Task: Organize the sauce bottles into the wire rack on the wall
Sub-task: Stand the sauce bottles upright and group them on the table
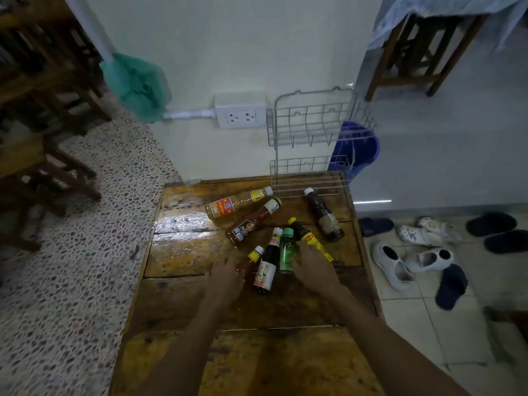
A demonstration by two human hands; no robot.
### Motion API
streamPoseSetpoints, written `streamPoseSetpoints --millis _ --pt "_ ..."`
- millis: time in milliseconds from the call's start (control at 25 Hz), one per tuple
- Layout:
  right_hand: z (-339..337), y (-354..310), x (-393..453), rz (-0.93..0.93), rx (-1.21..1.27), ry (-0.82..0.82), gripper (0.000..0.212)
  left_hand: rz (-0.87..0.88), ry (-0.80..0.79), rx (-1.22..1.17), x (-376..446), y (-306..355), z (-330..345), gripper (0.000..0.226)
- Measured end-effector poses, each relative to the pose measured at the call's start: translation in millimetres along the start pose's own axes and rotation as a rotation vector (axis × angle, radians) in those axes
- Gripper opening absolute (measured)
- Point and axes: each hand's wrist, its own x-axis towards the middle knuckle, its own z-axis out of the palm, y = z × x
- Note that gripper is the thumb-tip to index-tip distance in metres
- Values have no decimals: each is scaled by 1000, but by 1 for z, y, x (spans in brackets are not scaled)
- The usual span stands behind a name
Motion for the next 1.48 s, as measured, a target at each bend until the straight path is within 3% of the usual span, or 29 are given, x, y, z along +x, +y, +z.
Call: streamPoseSetpoints --millis 240,400,480,640,800,1040,1480 --pt "38 -11 40 248 135 11 62 -29 -84 71 9 -16 22 76" --pt "30 -1 48 306 275 -72 49 -52 -50 -55 6 -18 18 76" --pt "22 -7 37 334 321 -34 43 -59 -24 -160 3 -25 15 73" --pt "18 -54 -2 81 252 254 46 -47 32 -541 -7 -56 5 66" --pt "51 -140 -3 -110 289 163 52 -18 130 -770 -10 -97 -19 60" --pt "120 -195 13 -84 281 55 53 -29 171 -964 8 -148 -53 54" --pt "142 -195 36 7 268 37 55 30 233 -894 29 -153 -32 62"
